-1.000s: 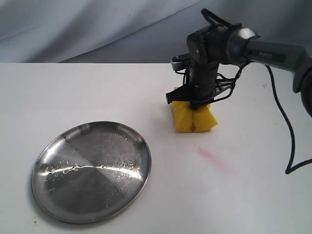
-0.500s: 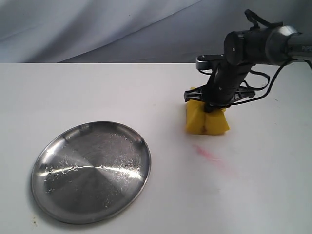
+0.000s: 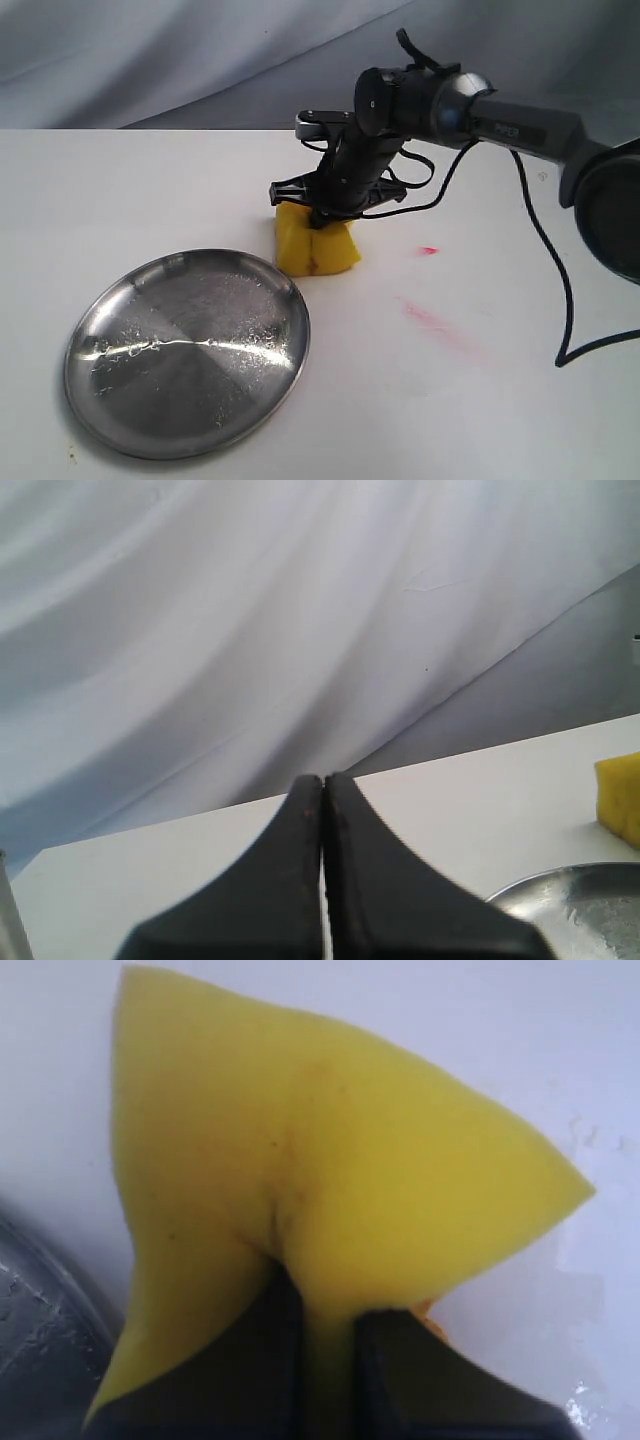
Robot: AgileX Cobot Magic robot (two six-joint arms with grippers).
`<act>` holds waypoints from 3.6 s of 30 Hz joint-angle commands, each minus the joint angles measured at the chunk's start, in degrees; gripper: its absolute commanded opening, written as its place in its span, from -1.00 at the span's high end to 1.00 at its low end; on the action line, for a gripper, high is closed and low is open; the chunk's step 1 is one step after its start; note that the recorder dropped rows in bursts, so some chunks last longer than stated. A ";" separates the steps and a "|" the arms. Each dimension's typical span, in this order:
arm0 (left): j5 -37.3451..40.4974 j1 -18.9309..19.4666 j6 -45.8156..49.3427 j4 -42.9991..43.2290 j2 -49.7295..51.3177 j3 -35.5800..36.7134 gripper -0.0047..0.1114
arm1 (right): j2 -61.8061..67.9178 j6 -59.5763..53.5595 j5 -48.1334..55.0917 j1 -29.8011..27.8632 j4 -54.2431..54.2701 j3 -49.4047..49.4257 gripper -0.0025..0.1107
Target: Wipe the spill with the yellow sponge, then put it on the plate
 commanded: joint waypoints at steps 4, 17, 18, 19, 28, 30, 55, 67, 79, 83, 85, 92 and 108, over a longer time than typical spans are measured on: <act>-0.27 0.09 -0.49 -0.41 -0.20 -0.17 0.92 | 0.82 2.44 11.42 -0.16 -9.49 -2.96 0.96; -0.27 0.09 -0.49 -0.41 -0.20 -0.17 0.92 | -18.51 2.26 0.03 -12.06 -12.25 28.47 0.96; -0.27 0.09 -0.49 -0.41 -0.20 -0.17 0.92 | -19.39 2.26 -0.43 -12.23 -12.25 29.86 0.96; -0.27 0.09 -0.49 -0.41 -0.20 -0.17 0.92 | -20.62 1.84 -0.99 -12.23 -12.25 31.58 0.96; -0.27 0.09 -0.49 -0.41 -0.20 -0.17 0.92 | -33.04 -1.02 -4.80 -8.14 -9.85 41.65 0.96; -0.27 0.09 -0.49 -0.41 -0.20 -0.17 0.92 | -35.72 -1.72 -4.96 -5.73 -7.82 41.65 0.96; -0.27 0.09 -0.49 -0.41 -0.20 -0.17 0.92 | -20.12 -4.05 -10.98 16.47 8.92 23.02 0.96; -0.27 0.09 -0.49 -0.41 -0.20 -0.17 0.92 | -14.90 -4.05 -12.49 16.96 9.19 21.94 0.13; -0.27 0.09 -0.49 -0.41 -0.20 -0.17 0.92 | -18.46 -4.57 -9.10 16.96 7.18 21.94 -0.17; -0.27 0.09 -0.49 -0.41 -0.20 -0.17 0.92 | -22.22 -3.36 -5.13 16.96 -0.55 21.94 -0.14; -0.27 0.09 -0.49 -0.41 -0.20 -0.17 0.92 | -24.22 -1.12 -4.31 16.96 -4.98 22.19 -0.09; -0.27 0.09 -0.49 -0.41 -0.20 -0.17 0.92 | -31.07 5.54 -7.67 16.96 -16.57 27.65 0.24; -0.27 0.09 -0.49 -0.41 -0.20 -0.17 0.92 | -49.26 25.18 -22.61 16.96 -30.21 55.44 0.44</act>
